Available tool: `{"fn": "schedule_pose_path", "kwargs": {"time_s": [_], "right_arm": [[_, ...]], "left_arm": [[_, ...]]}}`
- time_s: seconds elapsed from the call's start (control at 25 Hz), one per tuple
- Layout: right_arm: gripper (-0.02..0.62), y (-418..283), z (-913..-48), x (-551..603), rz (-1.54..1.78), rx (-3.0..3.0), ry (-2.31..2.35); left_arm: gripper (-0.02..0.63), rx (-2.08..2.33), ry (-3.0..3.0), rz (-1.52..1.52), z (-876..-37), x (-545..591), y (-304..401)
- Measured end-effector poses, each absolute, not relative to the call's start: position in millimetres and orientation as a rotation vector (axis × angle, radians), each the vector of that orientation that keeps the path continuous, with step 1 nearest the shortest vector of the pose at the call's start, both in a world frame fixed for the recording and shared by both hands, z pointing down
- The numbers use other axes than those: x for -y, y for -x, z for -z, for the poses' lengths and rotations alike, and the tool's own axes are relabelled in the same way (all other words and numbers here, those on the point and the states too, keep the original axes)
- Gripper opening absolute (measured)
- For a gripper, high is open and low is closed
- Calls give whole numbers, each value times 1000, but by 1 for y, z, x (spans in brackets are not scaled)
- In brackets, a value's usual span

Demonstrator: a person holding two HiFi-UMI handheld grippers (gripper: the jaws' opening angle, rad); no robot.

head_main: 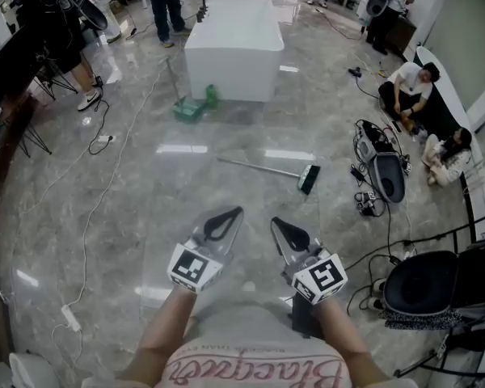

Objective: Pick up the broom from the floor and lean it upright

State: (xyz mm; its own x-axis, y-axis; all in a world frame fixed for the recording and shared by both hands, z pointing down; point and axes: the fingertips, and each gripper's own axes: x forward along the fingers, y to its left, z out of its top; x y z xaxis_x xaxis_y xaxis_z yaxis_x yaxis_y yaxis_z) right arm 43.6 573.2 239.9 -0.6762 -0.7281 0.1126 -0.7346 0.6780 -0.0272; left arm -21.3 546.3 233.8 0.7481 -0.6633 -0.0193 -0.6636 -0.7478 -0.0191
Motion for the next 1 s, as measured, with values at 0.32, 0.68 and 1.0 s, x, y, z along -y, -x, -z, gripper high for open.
{"fn": "schedule_pose_path", "kwargs": {"time_s": [0.32,0.68,1.0], "right_arm": [[2,-67,-261,-556,-212,2798,-1183],[2,-68,-271,-478,-207,2766,-1235],[2,-47,-275,-369,-179,2729,-1250]], "left_arm": [[0,-1236,2963,22,-256,-522,19],[0,-1181,2967,7,-254,-431,17],[0,-1072,2966,95,-264,-324,21]]}}
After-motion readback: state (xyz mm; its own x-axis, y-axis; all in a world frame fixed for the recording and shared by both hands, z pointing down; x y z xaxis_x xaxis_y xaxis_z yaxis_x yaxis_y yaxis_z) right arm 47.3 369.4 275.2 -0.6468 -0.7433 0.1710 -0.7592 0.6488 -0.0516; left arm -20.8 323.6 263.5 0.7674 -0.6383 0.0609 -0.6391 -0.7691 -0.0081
